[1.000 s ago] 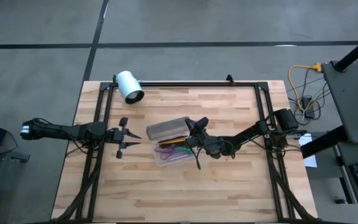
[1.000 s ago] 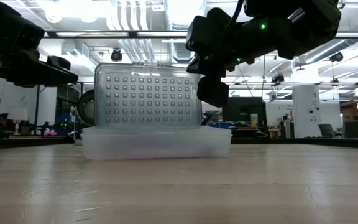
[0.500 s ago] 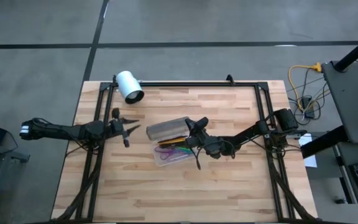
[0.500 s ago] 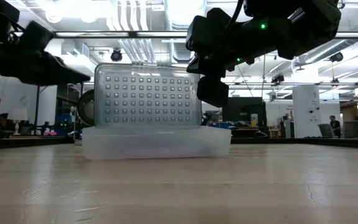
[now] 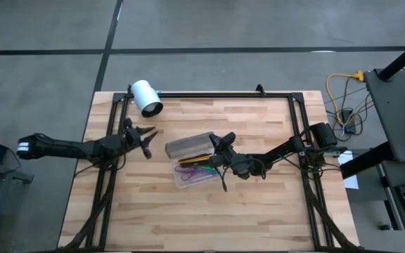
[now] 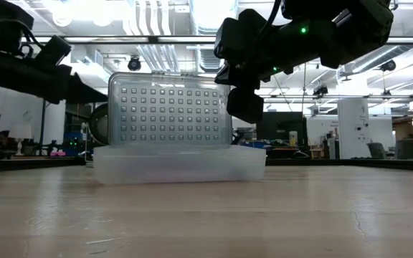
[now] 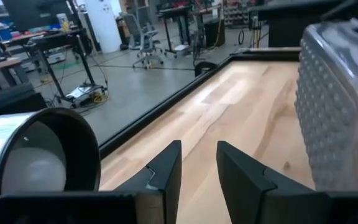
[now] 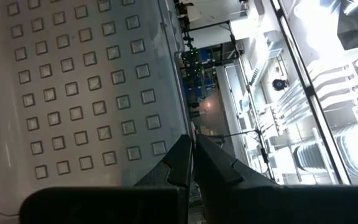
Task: Pick & place school supplies into a supply box
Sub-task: Close the supply box
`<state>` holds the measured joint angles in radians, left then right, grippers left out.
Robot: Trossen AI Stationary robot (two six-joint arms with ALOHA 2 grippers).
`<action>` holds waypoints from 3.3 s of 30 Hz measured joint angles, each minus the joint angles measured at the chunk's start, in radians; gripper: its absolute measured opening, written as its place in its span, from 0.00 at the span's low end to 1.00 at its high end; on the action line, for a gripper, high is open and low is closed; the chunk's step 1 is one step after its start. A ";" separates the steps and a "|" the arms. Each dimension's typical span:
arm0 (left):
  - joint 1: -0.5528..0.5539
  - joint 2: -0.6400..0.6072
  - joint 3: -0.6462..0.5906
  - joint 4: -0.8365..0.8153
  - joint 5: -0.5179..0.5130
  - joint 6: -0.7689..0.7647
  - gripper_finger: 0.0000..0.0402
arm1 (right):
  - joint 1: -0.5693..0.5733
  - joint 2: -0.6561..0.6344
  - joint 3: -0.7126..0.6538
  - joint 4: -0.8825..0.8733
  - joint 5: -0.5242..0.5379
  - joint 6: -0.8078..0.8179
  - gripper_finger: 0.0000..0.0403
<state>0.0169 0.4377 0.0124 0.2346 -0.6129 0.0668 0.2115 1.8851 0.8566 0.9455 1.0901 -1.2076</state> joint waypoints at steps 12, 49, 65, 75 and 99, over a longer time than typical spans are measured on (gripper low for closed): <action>0.013 0.190 0.004 0.171 0.015 -0.058 0.22 | 0.000 0.000 0.000 0.000 0.000 0.000 0.02; 0.012 0.546 0.152 0.263 0.152 -0.089 0.22 | 0.000 0.001 0.000 -0.029 0.002 0.003 0.03; 0.012 0.550 0.153 0.263 0.155 -0.088 0.22 | 0.044 0.001 0.000 -0.027 -0.012 -0.015 0.31; 0.012 0.550 0.153 0.263 0.168 -0.088 0.22 | 0.083 -0.001 0.001 -0.029 -0.042 -0.053 0.34; 0.010 0.549 0.184 0.263 0.703 -0.170 0.22 | 0.129 -0.359 -0.002 -0.533 -0.185 0.422 0.34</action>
<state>0.0265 0.9871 0.1963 0.4972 0.0899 -0.1029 0.3405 1.5261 0.8547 0.4129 0.9052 -0.7856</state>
